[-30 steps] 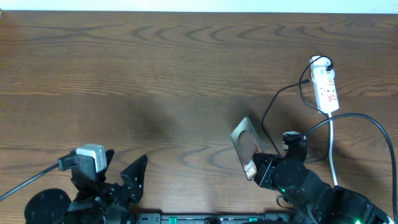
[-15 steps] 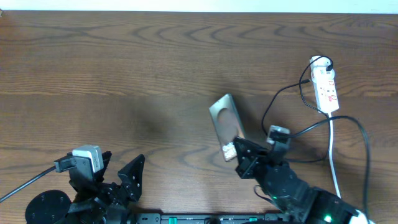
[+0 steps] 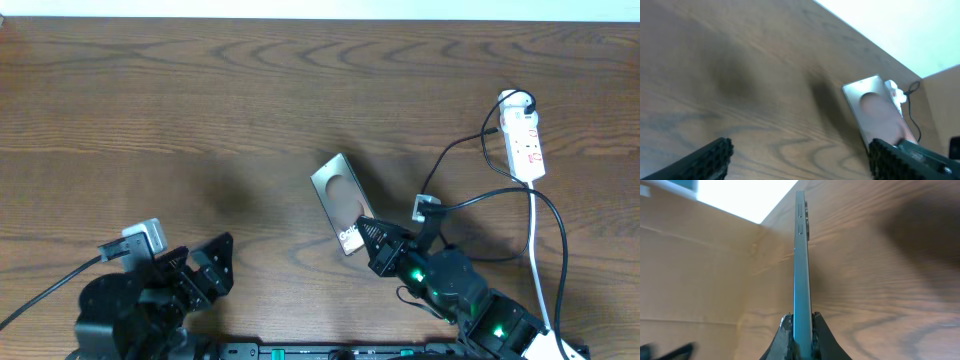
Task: Plug charger to phone and switch on socket
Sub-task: 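Swing the upright phone toward table center with the right gripper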
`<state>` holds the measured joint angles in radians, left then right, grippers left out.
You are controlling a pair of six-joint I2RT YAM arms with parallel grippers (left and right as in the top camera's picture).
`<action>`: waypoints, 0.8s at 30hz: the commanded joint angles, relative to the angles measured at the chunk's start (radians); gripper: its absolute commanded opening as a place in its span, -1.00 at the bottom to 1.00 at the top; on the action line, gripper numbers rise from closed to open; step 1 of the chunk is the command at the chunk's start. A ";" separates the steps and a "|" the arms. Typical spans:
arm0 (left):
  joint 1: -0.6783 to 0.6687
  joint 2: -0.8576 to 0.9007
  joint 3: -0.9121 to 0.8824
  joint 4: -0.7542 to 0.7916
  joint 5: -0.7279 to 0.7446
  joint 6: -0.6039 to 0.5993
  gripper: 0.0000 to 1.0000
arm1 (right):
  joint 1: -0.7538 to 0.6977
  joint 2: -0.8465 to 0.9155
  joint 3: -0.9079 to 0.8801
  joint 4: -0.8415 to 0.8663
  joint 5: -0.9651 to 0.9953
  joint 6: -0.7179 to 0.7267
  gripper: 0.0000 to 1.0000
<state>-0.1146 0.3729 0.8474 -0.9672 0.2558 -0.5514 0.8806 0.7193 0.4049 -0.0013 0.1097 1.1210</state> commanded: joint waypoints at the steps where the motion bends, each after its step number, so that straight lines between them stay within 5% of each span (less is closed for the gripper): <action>1: 0.002 0.002 -0.043 0.025 -0.005 -0.121 0.93 | -0.035 -0.010 0.010 0.040 -0.113 0.016 -0.98; 7: 0.002 0.033 -0.083 0.122 0.161 -0.184 0.96 | -0.055 0.022 -0.007 0.077 -0.163 0.101 -0.98; 24: 0.002 0.223 -0.100 0.273 0.474 -0.066 0.96 | -0.131 0.070 -0.356 0.747 -0.243 0.169 -0.98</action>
<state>-0.1143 0.5850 0.7513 -0.6987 0.6716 -0.6712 0.7811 0.8001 0.0673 0.6876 -0.1028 1.2652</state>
